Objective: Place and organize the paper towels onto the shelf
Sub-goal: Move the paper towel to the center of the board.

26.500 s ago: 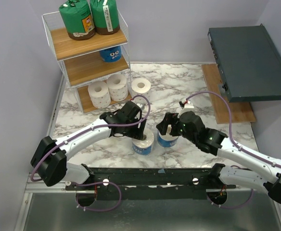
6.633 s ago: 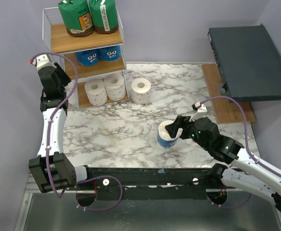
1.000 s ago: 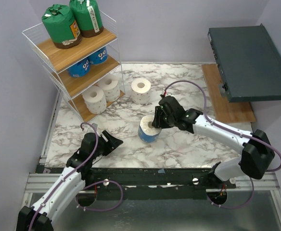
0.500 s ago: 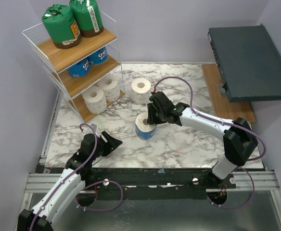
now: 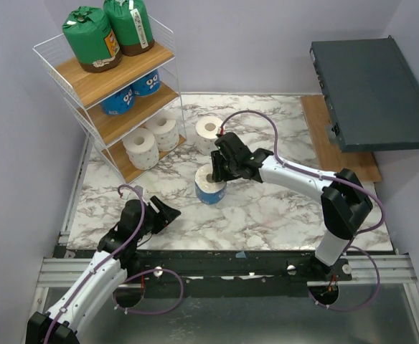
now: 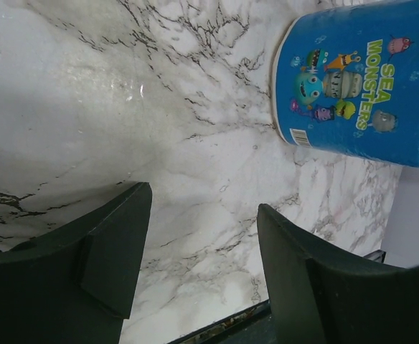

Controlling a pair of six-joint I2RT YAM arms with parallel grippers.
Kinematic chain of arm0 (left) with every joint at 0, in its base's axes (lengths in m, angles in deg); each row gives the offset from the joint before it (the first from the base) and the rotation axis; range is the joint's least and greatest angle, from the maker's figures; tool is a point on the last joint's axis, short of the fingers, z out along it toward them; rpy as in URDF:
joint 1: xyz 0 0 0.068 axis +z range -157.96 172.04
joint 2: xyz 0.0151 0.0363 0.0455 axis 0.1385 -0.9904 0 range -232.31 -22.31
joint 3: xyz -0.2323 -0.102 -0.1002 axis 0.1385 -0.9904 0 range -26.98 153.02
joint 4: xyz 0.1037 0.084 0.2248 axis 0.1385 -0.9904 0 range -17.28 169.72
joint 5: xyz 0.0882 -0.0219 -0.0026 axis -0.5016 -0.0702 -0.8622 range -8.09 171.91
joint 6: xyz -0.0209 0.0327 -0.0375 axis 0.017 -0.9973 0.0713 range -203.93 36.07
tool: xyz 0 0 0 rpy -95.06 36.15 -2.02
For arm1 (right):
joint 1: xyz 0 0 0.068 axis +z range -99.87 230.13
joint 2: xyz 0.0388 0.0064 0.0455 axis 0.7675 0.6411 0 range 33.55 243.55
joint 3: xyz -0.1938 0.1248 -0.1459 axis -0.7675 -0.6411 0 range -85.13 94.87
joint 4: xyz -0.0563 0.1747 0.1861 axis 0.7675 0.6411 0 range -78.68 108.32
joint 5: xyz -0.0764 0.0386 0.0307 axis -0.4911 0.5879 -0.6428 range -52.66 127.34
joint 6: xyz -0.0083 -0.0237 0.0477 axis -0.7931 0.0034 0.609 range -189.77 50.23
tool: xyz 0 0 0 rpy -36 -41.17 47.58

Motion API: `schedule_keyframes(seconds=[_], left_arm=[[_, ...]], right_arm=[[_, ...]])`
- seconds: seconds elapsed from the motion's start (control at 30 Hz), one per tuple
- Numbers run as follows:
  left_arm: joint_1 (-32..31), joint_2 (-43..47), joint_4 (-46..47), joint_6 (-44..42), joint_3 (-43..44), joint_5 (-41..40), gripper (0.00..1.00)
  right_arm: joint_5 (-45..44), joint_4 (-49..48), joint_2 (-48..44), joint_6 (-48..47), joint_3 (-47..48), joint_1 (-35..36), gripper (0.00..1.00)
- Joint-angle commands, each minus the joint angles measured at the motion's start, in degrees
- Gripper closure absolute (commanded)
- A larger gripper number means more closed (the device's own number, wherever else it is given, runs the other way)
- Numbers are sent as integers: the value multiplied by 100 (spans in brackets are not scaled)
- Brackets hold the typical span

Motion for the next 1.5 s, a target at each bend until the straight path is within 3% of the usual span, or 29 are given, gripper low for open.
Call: schedule_keyframes(seconds=[0.0, 0.13, 0.37, 0.57, 0.63, 0.8, 1.17, 1.47], left_arm=[[-20, 39, -100, 9, 59, -243, 36], [-20, 0, 1, 23, 46, -231, 36], [-20, -203, 95, 14, 98, -195, 36], [-20, -167, 108, 192, 37, -302, 36], [-18, -99, 11, 280, 53, -419, 36], [-20, 267, -350, 389, 142, -796, 35], [-20, 1118, -837, 679, -80, -1055, 35], [-20, 1214, -904, 743, -198, -1003, 35]], right_arm=[[33, -30, -35, -19, 125, 44, 47], [-54, 64, -225, 117, 104, 37, 38], [-292, 277, -549, 488, 16, 37, 30], [-497, 362, -873, 1854, -198, 38, 30], [-843, 875, -828, 2586, -36, 38, 28], [-786, 1309, -844, 3329, 2, 38, 27], [-253, 941, -717, 3857, -271, 43, 29], [-112, 824, -433, 3881, -269, 70, 32]])
